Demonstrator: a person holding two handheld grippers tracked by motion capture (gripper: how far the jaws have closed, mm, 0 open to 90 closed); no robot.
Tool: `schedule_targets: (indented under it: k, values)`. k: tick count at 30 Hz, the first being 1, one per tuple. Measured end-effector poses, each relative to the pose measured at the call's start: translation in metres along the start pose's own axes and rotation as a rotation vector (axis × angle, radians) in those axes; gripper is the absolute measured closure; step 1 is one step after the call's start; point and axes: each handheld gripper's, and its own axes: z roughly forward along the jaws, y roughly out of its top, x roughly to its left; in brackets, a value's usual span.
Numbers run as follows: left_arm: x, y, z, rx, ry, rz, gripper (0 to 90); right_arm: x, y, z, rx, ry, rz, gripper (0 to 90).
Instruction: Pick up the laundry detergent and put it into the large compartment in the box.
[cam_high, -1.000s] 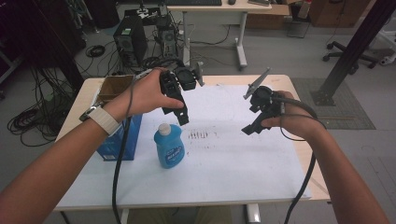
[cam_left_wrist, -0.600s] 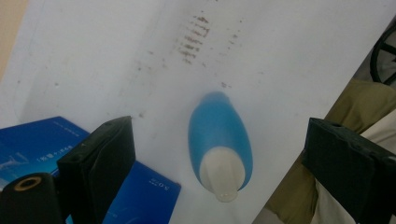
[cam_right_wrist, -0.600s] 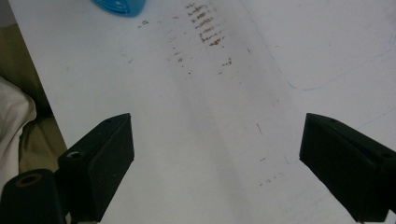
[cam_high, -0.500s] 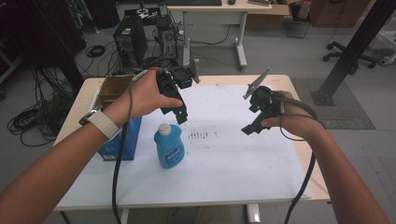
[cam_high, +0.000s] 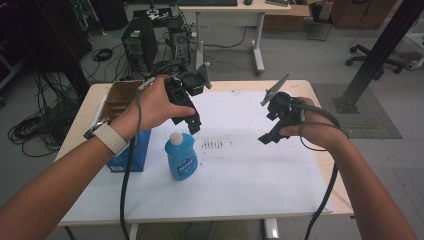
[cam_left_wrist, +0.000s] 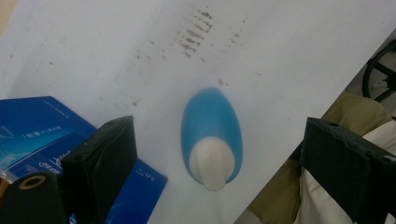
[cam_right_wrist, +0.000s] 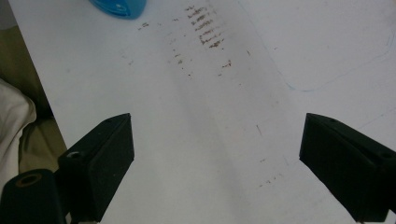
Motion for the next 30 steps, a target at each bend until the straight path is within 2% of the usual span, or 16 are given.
schedule_targets:
  k: [14, 25, 30]
  values:
    - [0.004, -0.009, 0.004, -0.003, -0.003, -0.066, 10.5, 0.0, 0.0, 0.001, 0.003, 0.0, -0.002, 10.2]
    - [0.006, -0.014, 0.009, 0.01, -0.007, -0.088, 10.0, 0.0, 0.0, 0.001, 0.004, 0.001, -0.001, 10.2]
    - [0.006, -0.016, 0.014, 0.015, -0.006, -0.085, 10.0, 0.0, 0.001, 0.002, 0.0, -0.001, -0.003, 10.2]
